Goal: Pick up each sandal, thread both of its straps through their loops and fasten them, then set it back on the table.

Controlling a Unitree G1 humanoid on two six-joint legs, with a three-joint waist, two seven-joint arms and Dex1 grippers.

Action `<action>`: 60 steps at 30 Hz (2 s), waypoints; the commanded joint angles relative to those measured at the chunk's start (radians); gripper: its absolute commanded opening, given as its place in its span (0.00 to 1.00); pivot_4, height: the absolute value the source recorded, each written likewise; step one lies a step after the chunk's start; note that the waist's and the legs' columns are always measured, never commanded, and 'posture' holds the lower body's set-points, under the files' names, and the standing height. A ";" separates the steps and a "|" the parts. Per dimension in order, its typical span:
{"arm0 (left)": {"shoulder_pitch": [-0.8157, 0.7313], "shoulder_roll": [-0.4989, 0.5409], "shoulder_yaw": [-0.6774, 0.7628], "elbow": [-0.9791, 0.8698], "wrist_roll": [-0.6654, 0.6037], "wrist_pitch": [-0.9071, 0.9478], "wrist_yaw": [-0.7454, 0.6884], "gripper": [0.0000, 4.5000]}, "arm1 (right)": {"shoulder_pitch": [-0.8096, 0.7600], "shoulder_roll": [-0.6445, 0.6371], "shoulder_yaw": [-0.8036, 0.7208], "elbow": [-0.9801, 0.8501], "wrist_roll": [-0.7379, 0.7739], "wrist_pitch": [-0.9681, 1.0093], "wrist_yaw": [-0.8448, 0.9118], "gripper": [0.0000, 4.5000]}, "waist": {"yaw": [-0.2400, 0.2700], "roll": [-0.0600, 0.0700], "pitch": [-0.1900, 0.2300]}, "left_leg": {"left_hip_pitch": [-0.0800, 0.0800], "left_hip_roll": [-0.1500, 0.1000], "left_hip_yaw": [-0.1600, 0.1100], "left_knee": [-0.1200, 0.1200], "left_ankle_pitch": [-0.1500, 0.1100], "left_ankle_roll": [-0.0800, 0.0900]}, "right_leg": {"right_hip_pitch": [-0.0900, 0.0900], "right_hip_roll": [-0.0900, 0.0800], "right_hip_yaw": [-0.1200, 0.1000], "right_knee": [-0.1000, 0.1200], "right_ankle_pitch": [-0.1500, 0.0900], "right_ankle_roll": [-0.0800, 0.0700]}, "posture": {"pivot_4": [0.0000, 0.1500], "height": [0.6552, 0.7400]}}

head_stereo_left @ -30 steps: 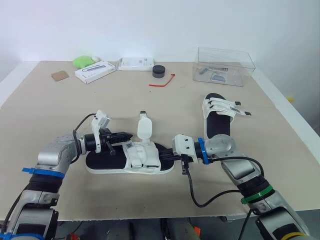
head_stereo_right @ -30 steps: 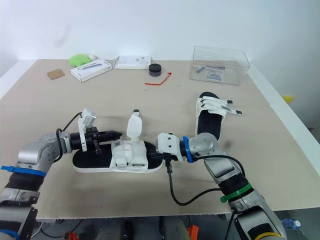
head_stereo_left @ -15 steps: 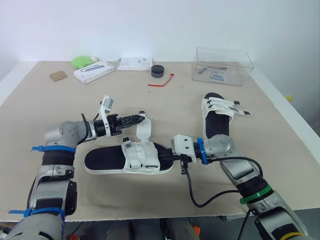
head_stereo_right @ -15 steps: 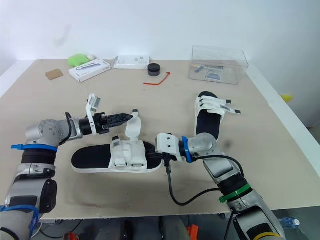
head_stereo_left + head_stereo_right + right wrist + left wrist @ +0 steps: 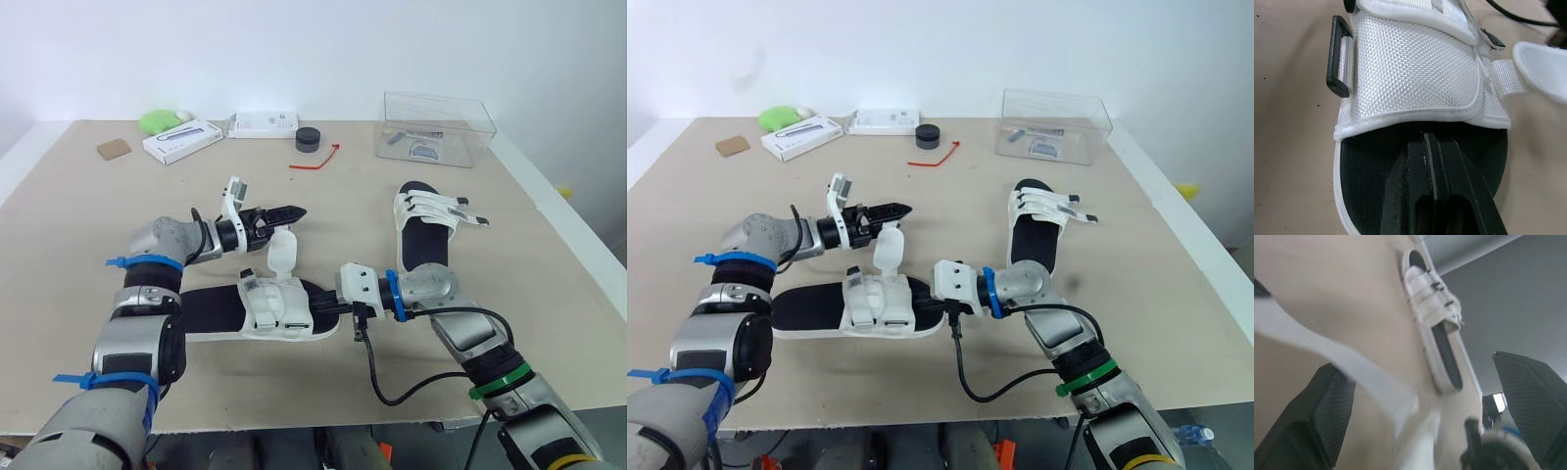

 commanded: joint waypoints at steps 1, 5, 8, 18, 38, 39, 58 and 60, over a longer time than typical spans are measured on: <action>-0.050 -0.004 0.020 0.044 0.024 -0.056 -0.015 0.99 | 0.000 -0.006 0.006 0.030 -0.041 0.013 -0.017 0.00 | -0.002 0.000 0.000 | 0.000 0.000 0.000 0.000 0.000 0.000 | 0.000 0.000 0.000 0.000 0.000 0.000 | 1.00 1.00; -0.065 0.006 0.016 0.079 0.055 -0.103 -0.046 0.99 | 0.009 -0.010 0.005 0.019 -0.040 0.015 -0.019 0.00 | -0.004 0.000 0.000 | 0.000 0.000 0.000 0.000 0.000 0.000 | 0.000 0.000 0.000 0.000 0.000 0.000 | 1.00 1.00; -0.069 0.022 0.009 0.092 0.081 -0.132 -0.072 0.88 | 0.016 -0.014 0.005 0.013 -0.039 0.016 -0.018 0.00 | -0.006 0.000 0.000 | 0.000 0.000 0.000 0.000 0.000 0.000 | 0.000 0.000 0.000 0.000 0.000 0.000 | 1.00 1.00; -0.048 0.014 -0.047 0.038 0.180 -0.322 -0.174 0.02 | 0.011 -0.011 0.011 0.017 -0.041 0.010 -0.017 0.00 | -0.009 0.000 0.000 | -0.001 0.000 0.000 0.000 0.000 0.000 | 0.000 -0.001 0.000 0.000 0.000 0.001 | 1.00 1.00; 0.458 0.314 -0.438 -0.830 0.572 -1.498 -0.511 0.02 | 0.029 -0.032 0.013 0.005 -0.040 0.006 -0.016 0.00 | 0.003 0.001 0.000 | 0.000 0.000 0.002 0.000 0.000 0.001 | 0.000 -0.004 0.002 -0.001 -0.001 -0.001 | 1.00 1.00; 0.456 0.324 -0.446 -0.816 0.581 -1.560 -0.519 0.02 | 0.027 -0.032 0.014 0.007 -0.041 0.005 -0.016 0.00 | 0.003 0.001 0.000 | 0.000 0.000 0.002 0.000 0.000 0.001 | 0.000 -0.004 0.002 -0.001 -0.001 -0.001 | 1.00 1.00; 0.474 0.487 -0.476 -0.954 0.351 -1.314 -0.521 0.81 | 0.014 -0.020 0.023 0.033 -0.047 -0.004 -0.012 0.00 | 0.000 0.001 0.000 | 0.000 0.002 0.003 -0.001 0.001 0.003 | 0.000 0.001 0.002 -0.001 0.001 0.000 | 1.00 1.00; 0.497 0.528 -0.451 -1.000 0.308 -1.176 -0.519 0.81 | 0.013 -0.019 0.023 0.034 -0.046 -0.004 -0.012 0.00 | 0.000 0.001 0.000 | 0.000 0.002 0.003 -0.001 0.001 0.003 | 0.000 0.001 0.001 -0.001 0.000 0.000 | 1.00 1.00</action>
